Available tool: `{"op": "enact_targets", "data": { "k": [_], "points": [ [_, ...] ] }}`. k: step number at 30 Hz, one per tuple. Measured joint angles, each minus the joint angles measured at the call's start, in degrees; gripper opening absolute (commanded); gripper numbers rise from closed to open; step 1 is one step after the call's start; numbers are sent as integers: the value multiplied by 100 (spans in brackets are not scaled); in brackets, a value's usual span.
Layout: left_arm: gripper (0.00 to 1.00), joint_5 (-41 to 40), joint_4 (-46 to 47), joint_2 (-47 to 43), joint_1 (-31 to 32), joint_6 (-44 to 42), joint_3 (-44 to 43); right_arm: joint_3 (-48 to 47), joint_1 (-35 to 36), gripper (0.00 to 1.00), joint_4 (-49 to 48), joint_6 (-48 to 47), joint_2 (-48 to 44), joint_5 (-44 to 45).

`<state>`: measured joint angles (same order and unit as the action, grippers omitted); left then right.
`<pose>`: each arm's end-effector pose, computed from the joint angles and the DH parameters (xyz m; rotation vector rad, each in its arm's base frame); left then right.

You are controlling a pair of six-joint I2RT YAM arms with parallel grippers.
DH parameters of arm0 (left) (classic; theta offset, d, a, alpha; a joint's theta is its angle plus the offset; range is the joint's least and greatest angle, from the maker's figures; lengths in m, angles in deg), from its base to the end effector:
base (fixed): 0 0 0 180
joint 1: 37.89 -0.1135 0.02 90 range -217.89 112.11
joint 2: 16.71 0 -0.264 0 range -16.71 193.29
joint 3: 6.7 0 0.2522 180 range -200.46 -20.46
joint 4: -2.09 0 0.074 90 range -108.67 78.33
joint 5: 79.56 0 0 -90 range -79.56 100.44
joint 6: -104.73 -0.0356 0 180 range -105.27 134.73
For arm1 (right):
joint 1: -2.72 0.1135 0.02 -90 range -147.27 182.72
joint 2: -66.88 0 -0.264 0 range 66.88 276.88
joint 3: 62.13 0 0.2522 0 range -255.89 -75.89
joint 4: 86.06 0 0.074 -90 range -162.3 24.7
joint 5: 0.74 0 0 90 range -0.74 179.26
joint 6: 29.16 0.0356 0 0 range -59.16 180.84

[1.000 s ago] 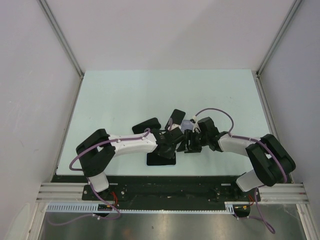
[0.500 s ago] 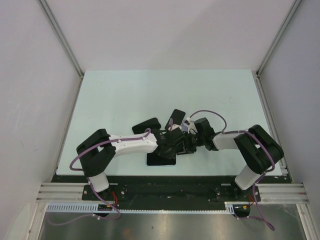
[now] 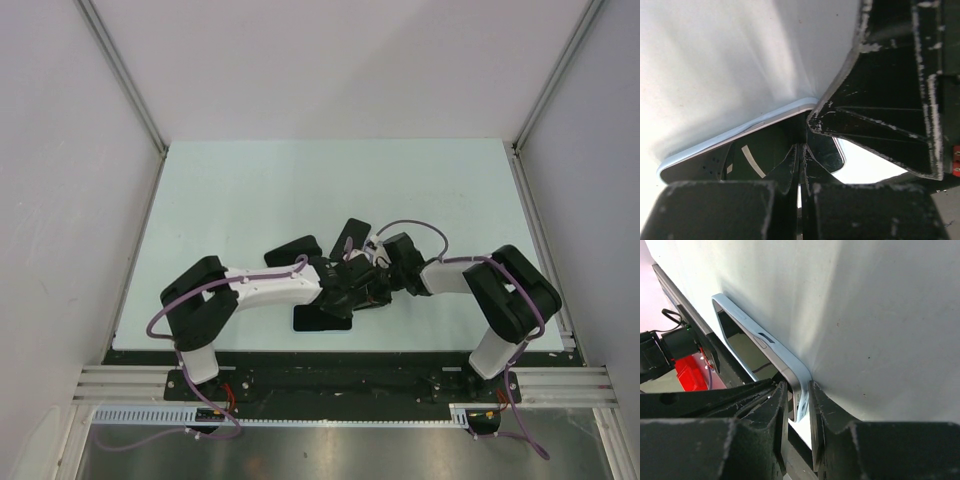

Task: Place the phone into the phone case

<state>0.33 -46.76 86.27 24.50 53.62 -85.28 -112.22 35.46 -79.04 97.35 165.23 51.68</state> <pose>0.1633 -0.2987 0.1621 0.5376 2.7649 -0.1626 0.2275 0.1721 0.1025 -0.2011 2.7469 1.2533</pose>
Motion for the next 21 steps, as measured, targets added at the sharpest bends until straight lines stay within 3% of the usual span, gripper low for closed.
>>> {"op": "enact_targets", "data": {
  "k": [21],
  "points": [
    [0,1333,874,-61,-221,13,376,-553,210,0,855,162,203,289]
  ]
}}
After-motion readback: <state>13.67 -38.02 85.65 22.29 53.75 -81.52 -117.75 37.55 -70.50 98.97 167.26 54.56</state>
